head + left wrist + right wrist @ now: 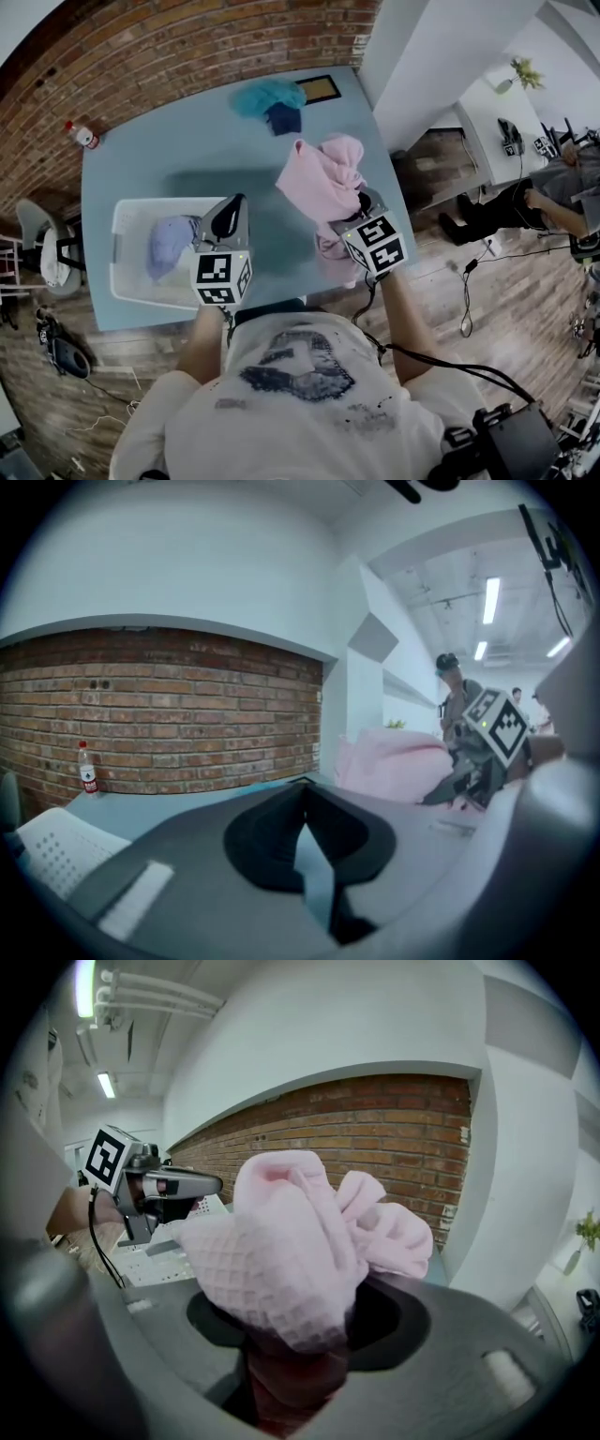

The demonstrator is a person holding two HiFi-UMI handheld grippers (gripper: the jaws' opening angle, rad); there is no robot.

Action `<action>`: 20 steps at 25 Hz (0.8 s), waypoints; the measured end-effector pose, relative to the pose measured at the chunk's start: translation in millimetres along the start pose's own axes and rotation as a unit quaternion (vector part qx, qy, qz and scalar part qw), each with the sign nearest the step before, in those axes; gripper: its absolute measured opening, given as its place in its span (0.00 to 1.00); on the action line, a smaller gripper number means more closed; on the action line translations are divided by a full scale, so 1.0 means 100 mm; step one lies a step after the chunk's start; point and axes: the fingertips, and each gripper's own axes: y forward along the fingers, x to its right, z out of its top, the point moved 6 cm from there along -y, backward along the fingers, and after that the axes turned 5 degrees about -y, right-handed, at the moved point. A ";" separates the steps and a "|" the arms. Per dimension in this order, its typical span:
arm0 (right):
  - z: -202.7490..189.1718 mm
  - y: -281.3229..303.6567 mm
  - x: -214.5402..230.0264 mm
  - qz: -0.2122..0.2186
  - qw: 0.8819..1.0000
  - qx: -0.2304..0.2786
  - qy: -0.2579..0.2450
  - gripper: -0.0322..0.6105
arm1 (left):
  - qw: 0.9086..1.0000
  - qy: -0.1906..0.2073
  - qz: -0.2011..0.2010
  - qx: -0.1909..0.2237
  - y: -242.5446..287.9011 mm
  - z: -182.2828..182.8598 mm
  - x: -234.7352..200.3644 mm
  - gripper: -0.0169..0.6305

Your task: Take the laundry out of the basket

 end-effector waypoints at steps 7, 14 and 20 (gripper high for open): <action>-0.37 0.31 0.06 -0.001 1.000 -0.020 0.018 0.44 | 1.000 -0.001 0.002 -0.014 0.11 -0.13 0.02 0.01; -0.66 0.64 -0.01 0.004 0.998 -0.059 0.016 0.44 | 1.000 -0.001 0.000 -0.024 0.12 -0.20 0.03 0.01; -0.86 0.84 -0.05 0.007 0.996 -0.081 0.025 0.45 | 0.999 0.001 0.002 -0.032 0.15 -0.19 0.02 0.01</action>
